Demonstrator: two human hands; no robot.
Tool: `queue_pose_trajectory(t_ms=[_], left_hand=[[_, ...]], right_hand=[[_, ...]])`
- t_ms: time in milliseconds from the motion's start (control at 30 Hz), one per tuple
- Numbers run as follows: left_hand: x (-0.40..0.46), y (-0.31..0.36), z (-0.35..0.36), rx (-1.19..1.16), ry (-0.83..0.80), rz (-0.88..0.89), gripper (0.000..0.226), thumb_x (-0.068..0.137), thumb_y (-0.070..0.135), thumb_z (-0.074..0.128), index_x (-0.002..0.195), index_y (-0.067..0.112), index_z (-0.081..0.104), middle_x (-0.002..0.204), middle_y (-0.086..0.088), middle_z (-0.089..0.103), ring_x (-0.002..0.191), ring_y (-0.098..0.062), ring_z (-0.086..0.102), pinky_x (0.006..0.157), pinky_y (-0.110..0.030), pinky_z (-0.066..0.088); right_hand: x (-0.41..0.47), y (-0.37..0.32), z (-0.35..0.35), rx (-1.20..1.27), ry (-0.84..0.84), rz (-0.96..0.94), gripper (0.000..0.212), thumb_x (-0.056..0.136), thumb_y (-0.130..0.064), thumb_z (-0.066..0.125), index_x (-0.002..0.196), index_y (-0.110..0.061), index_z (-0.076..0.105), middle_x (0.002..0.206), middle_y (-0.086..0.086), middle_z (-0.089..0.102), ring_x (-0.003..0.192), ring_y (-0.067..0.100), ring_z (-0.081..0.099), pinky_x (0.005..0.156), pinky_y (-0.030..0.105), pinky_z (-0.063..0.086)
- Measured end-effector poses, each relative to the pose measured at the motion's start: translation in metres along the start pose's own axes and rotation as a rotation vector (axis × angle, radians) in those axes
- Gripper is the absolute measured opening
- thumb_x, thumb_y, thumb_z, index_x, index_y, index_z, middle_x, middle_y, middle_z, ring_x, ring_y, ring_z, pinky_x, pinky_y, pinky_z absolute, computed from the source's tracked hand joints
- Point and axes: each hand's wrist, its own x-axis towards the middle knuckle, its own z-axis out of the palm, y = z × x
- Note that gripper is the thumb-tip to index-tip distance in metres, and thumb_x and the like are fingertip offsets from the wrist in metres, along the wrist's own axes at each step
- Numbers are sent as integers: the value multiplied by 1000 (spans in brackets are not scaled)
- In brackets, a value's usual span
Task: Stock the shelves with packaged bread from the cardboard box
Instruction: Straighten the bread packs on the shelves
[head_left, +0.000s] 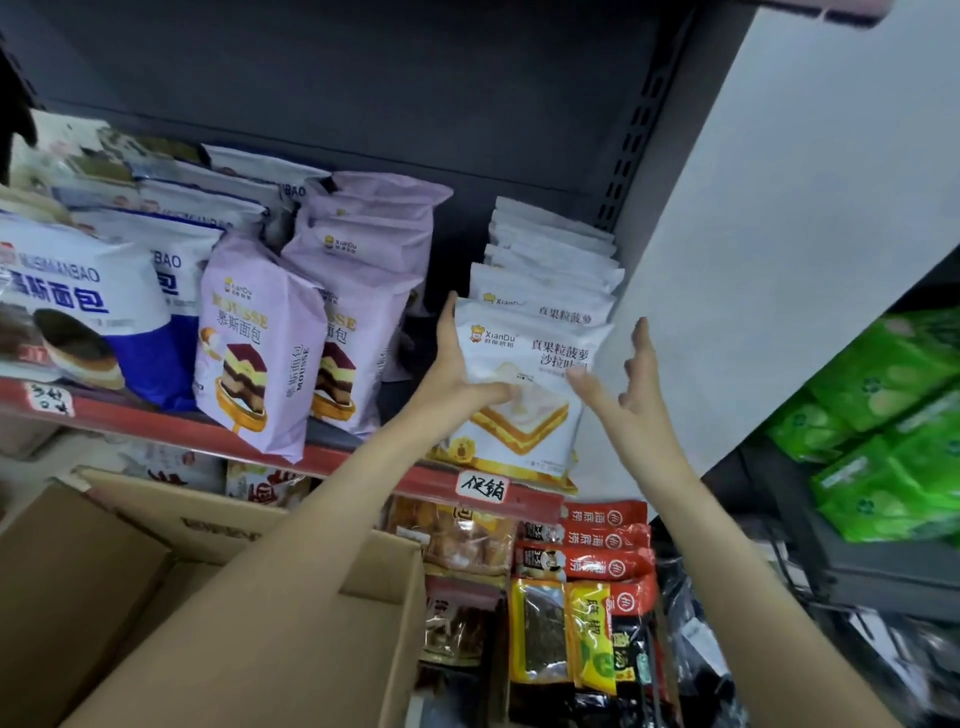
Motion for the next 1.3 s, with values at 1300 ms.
queue_pose_trajectory(t_ms=[1300], left_hand=[[-2, 10, 5, 32, 63, 56, 110, 78, -4, 71, 150, 20, -8, 147, 13, 23, 135, -2, 28, 100, -10, 31]], right_hand=[[1, 7, 15, 70, -26, -44, 101, 82, -34, 66, 148, -31, -9, 159, -12, 1, 145, 8, 13, 117, 34, 22]])
